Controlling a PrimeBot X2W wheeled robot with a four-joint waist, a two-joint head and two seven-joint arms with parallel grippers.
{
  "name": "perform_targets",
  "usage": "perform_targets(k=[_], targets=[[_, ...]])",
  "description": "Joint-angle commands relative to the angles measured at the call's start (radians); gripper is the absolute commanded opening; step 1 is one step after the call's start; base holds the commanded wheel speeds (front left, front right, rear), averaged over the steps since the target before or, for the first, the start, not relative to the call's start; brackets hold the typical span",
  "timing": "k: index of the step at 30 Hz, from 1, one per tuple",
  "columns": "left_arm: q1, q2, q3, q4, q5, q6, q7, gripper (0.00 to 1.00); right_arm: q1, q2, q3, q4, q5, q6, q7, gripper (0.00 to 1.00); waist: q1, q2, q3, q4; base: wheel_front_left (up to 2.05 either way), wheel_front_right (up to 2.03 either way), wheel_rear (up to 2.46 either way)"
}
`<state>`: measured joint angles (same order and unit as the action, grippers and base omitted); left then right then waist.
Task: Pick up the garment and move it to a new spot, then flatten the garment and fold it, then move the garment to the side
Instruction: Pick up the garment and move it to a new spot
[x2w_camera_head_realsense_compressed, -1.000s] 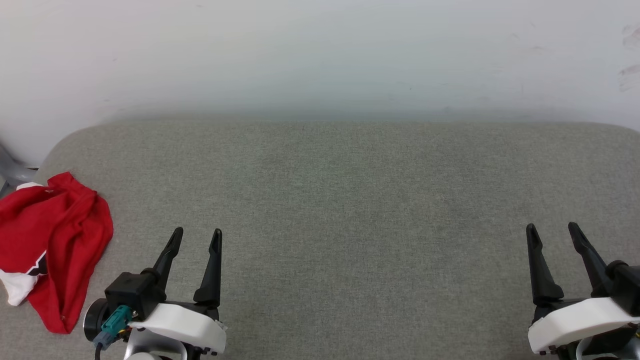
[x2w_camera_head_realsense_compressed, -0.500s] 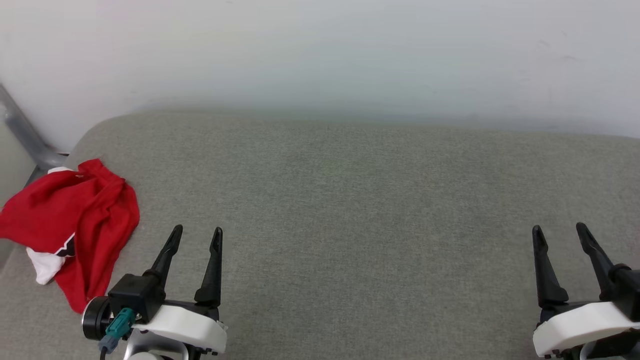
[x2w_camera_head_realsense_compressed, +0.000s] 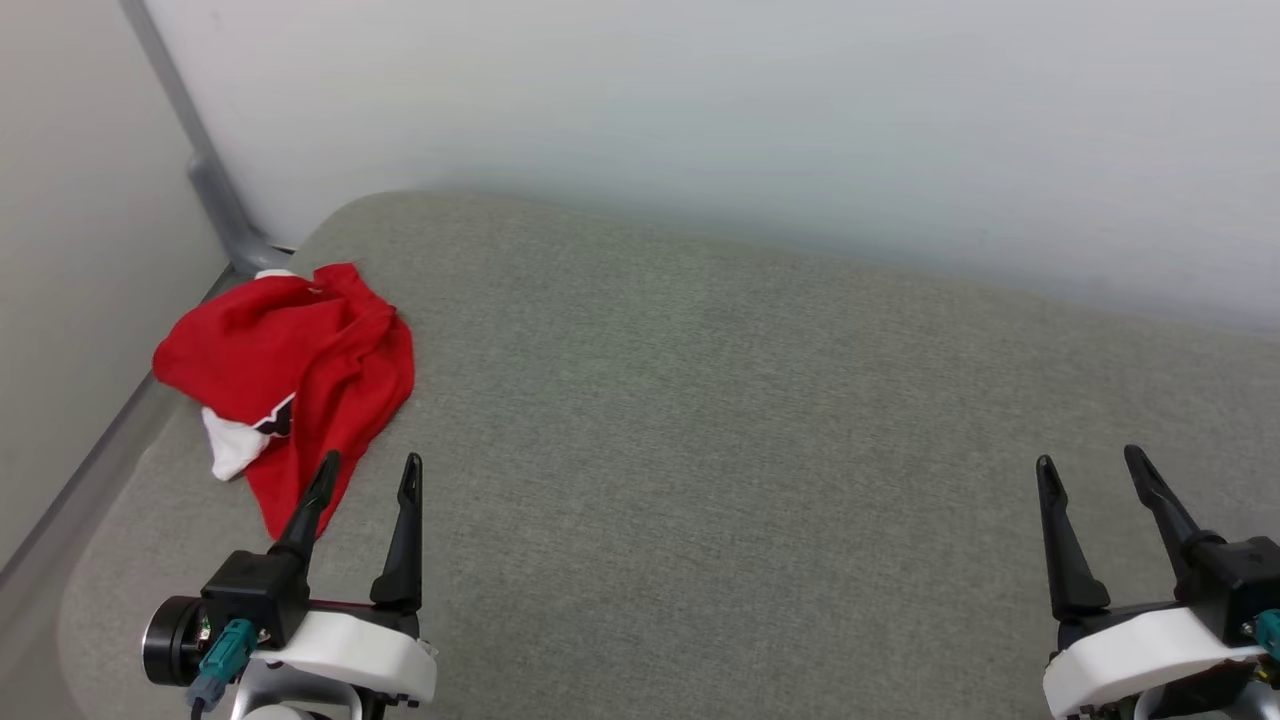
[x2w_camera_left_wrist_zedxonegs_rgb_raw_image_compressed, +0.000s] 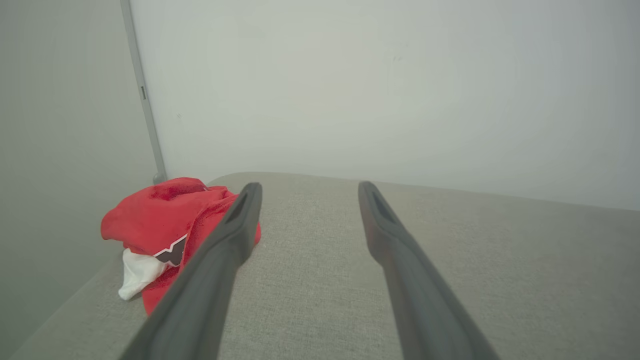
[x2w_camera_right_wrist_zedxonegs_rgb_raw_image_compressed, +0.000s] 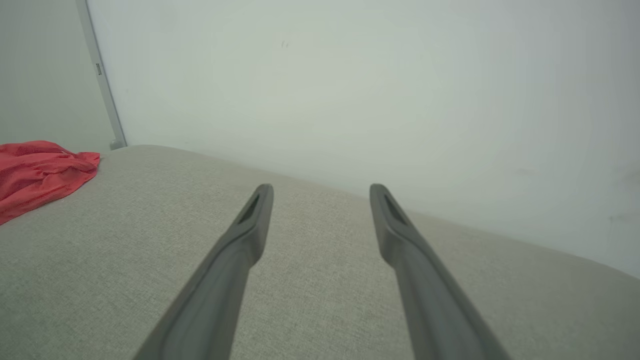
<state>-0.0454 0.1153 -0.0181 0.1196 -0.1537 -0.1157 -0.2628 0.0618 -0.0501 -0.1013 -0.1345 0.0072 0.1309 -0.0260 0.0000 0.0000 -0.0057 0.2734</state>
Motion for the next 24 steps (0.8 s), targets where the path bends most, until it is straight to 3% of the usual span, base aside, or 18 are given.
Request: perform_targets(k=[1, 15, 24], targets=[[-0.002, -0.005, 0.007, 0.001, -0.001, -0.003, -0.003, 1.0, 0.0, 0.0, 0.004, 0.004, 0.001, 0.0, -0.007, 1.0, 0.0, 0.0, -0.001, 0.043, 0.0, 0.0, 0.0], [-0.01, -0.014, 0.041, 0.0, -0.028, -0.012, -0.003, 1.0, -0.026, 0.0, 0.032, 0.042, 0.018, 0.0, -0.028, 1.0, 0.0, 0.0, -0.004, 0.243, 0.0, 0.0, 0.0], [0.003, -0.02, 0.088, -0.03, -0.046, -0.012, -0.003, 1.0, -0.077, 0.0, 0.063, 0.061, 0.003, 0.0, -0.026, 1.0, 0.0, 0.0, 0.028, 0.259, 0.0, 0.0, 0.0]])
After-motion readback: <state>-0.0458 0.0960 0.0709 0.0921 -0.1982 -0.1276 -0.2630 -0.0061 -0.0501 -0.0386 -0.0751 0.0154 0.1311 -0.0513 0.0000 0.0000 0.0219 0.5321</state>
